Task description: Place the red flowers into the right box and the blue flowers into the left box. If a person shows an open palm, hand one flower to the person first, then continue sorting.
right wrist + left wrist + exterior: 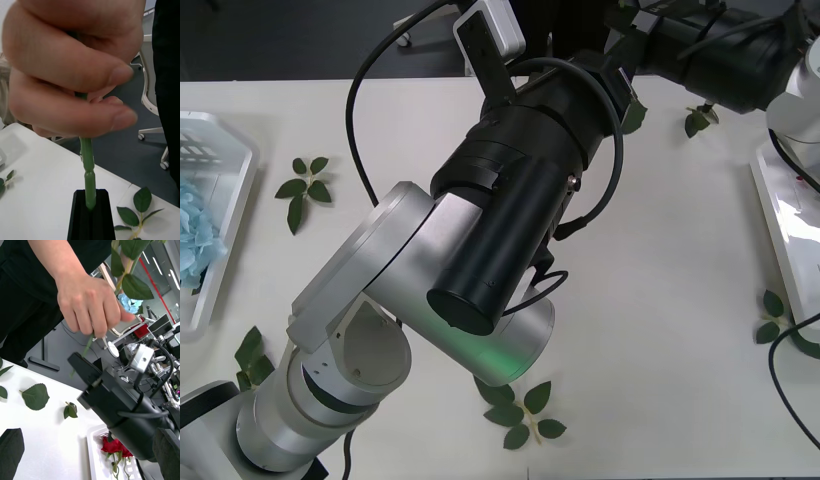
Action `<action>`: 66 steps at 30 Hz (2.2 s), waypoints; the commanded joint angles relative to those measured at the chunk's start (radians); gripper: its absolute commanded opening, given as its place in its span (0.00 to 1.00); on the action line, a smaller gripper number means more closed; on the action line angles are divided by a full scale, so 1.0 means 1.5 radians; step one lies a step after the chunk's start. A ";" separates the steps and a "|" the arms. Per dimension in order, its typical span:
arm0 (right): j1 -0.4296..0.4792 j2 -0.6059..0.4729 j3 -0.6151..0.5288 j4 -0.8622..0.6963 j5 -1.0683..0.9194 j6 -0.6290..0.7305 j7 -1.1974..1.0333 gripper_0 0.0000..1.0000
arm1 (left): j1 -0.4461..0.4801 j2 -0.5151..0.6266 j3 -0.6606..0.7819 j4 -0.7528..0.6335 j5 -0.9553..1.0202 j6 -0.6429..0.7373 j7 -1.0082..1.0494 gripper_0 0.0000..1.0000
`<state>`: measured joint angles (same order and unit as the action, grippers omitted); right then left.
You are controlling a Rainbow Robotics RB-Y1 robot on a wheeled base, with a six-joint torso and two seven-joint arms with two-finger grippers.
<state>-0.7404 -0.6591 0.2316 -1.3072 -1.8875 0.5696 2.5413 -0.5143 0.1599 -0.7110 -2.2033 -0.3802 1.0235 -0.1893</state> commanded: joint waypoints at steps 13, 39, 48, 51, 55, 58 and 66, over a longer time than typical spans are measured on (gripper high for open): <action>-0.051 0.042 -0.011 0.012 -0.006 -0.034 0.087 0.66 | -0.027 -0.015 -0.012 -0.020 -0.008 -0.009 -0.010 1.00; -0.004 -0.168 -0.009 0.011 -0.099 0.335 0.109 0.87 | -0.027 -0.015 -0.012 -0.020 -0.008 -0.009 -0.010 1.00; 0.062 -0.292 -0.009 0.005 -0.142 0.490 0.109 0.87 | -0.025 0.029 0.021 -0.012 0.076 0.018 -0.017 1.00; 0.093 -0.325 -0.009 -0.012 -0.157 0.506 0.109 0.87 | -0.027 0.048 0.061 -0.024 0.153 0.025 -0.030 1.00; 0.140 -0.371 -0.009 -0.052 -0.190 0.500 0.109 0.87 | -0.032 0.078 0.165 -0.060 0.349 0.108 -0.129 1.00; 0.157 -0.382 -0.009 -0.064 -0.212 0.500 0.109 0.87 | -0.029 0.101 0.252 -0.071 0.492 0.154 -0.222 1.00; 0.172 -0.387 -0.008 -0.084 -0.255 0.493 0.109 0.87 | 0.042 0.159 0.431 -0.073 0.785 0.202 -0.519 1.00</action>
<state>-0.4892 -1.1971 0.2318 -1.3986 -2.2466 1.3197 2.6712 -0.4984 0.3470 -0.1294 -2.2665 0.7185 1.3247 -0.9290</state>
